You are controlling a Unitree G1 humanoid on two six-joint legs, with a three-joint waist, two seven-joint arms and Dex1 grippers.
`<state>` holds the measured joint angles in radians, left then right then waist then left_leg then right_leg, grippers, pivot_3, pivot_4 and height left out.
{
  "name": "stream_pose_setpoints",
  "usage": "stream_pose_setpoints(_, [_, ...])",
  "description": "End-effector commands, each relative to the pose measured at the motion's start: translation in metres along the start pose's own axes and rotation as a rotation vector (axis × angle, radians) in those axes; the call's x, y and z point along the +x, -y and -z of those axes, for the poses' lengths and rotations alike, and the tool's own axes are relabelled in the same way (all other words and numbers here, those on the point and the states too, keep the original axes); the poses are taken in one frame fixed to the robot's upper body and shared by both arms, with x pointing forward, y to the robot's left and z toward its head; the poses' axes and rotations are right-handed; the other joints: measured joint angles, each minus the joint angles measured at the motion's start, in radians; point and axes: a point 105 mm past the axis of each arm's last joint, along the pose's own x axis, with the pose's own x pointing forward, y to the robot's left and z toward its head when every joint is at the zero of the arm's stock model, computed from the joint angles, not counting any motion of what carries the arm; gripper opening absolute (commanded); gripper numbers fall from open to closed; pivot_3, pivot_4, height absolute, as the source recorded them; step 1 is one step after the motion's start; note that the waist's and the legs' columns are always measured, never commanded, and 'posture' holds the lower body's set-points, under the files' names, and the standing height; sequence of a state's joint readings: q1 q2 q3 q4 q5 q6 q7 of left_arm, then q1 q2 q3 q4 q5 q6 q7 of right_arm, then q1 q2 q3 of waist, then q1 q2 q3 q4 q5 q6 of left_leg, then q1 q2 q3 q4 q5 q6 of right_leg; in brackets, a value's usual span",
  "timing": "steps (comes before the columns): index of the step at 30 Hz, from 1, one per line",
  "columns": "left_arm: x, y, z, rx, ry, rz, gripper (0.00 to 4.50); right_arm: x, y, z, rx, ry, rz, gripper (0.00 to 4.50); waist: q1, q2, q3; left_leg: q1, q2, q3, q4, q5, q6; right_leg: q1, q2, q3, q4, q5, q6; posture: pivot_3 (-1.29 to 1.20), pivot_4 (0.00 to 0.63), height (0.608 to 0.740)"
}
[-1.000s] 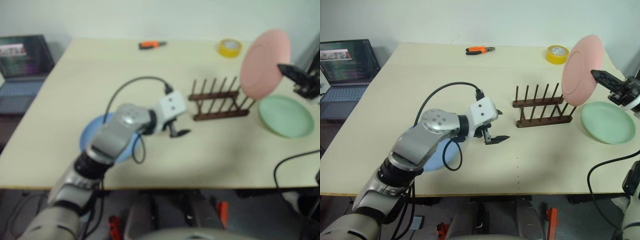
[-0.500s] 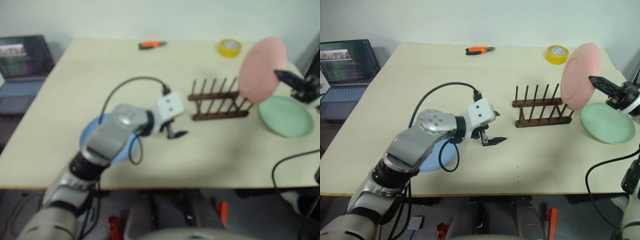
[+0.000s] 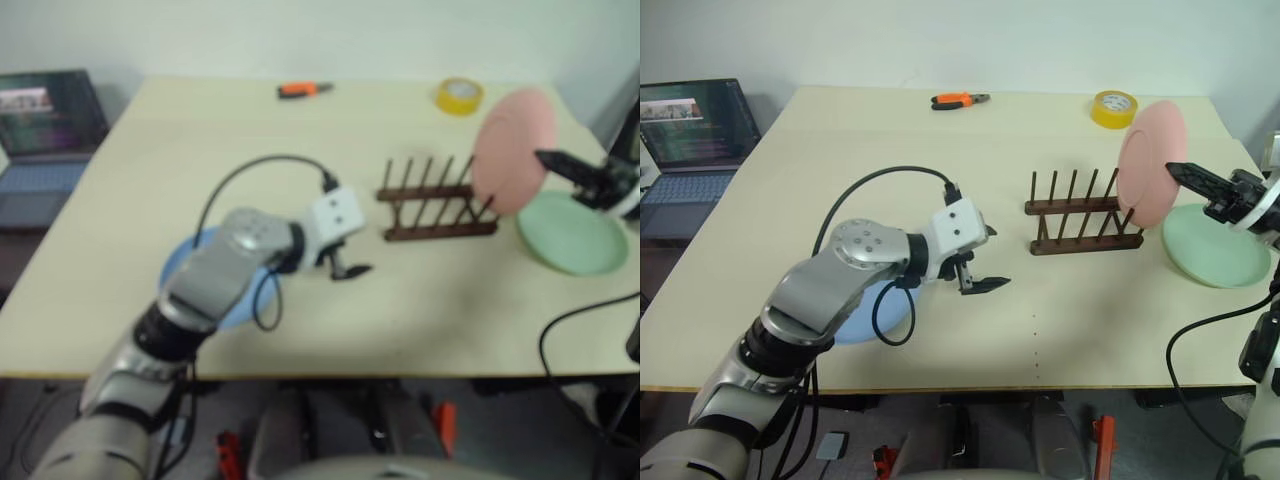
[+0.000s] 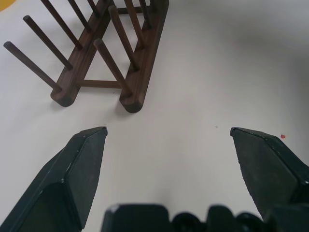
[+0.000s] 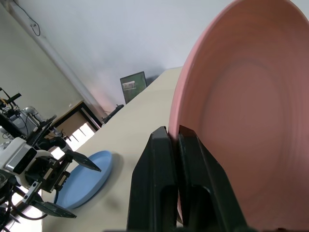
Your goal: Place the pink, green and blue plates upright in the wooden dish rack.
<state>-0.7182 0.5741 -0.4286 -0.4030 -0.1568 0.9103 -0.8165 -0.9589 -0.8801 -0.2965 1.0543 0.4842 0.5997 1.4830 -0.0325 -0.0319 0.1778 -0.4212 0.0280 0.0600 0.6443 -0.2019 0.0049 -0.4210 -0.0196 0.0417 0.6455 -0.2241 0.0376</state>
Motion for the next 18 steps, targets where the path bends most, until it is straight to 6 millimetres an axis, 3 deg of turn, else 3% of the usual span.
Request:
stream_pose_setpoints(1, [-0.0078, -0.0039, -0.0129, 0.042, 0.04, -0.03, 4.5, -0.0036, -0.011, -0.0174, -0.074, 0.04, -0.056, 0.03, 0.0, 0.0, 0.0, 0.0, 0.0, 0.0, 0.0, 0.0, 0.0, 0.0, 0.0, 0.0, 0.0, 0.0, 0.0, 0.0, 0.15, 0.74])
stream_pose_setpoints(3, [-0.0074, -0.0039, -0.0137, 0.043, 0.042, -0.029, 4.5, -0.0035, -0.0108, -0.017, -0.075, 0.039, -0.054, 0.03, 0.0, 0.0, 0.0, 0.0, 0.0, 0.0, 0.0, 0.0, 0.0, 0.0, 0.0, 0.0, 0.0, 0.0, 0.0, 0.0, 0.15, 0.74])
stream_pose_setpoints(6, [-0.0068, -0.0042, -0.0144, 0.045, 0.044, -0.027, 4.5, -0.0036, -0.0101, -0.0162, -0.074, 0.034, -0.049, 0.64, 0.0, 0.0, 0.0, 0.0, 0.0, 0.0, 0.0, 0.0, 0.0, 0.0, 0.0, 0.0, 0.0, 0.0, 0.0, 0.0, 0.15, 0.74])
stream_pose_setpoints(15, [-0.004, -0.0047, -0.0159, 0.047, 0.049, -0.03, 4.5, -0.0036, -0.0055, -0.0141, -0.124, -0.007, -0.006, 3.63, 0.0, 0.0, 0.0, 0.0, 0.0, 0.0, 0.0, 0.0, 0.0, 0.0, 0.0, 0.0, 0.0, 0.0, 0.0, 0.0, 0.15, 0.74])
stream_pose_setpoints(18, [-0.0029, -0.0051, -0.0157, 0.048, 0.049, -0.034, 4.5, -0.005, -0.0041, -0.015, -0.137, -0.007, 0.007, 3.63, 0.0, 0.0, 0.0, 0.0, 0.0, 0.0, 0.0, 0.0, 0.0, 0.0, 0.0, 0.0, 0.0, 0.0, 0.0, 0.0, 0.15, 0.74])
